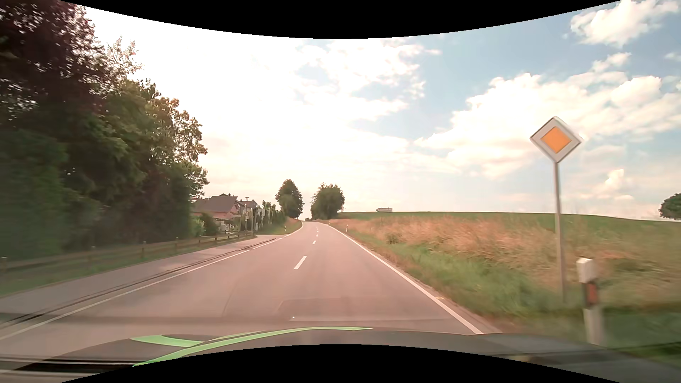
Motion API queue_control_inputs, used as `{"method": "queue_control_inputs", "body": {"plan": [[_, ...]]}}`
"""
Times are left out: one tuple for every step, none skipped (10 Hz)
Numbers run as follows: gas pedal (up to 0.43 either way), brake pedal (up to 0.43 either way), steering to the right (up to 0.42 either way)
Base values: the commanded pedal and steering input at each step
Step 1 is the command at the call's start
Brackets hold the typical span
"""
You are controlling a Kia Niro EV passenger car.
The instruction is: Follow the waypoints while adhering to traffic rules and regulations
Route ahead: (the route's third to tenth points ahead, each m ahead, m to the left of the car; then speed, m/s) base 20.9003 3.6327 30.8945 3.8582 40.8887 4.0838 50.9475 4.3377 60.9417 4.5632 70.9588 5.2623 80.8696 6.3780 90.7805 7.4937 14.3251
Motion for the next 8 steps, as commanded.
{"method": "queue_control_inputs", "body": {"plan": [[0.539, 0.000, -0.012], [0.531, 0.000, -0.012], [0.531, 0.000, -0.013], [0.520, 0.000, -0.013], [0.512, 0.000, -0.013], [0.512, 0.000, -0.013], [0.488, 0.000, -0.013], [0.469, 0.000, -0.013]]}}
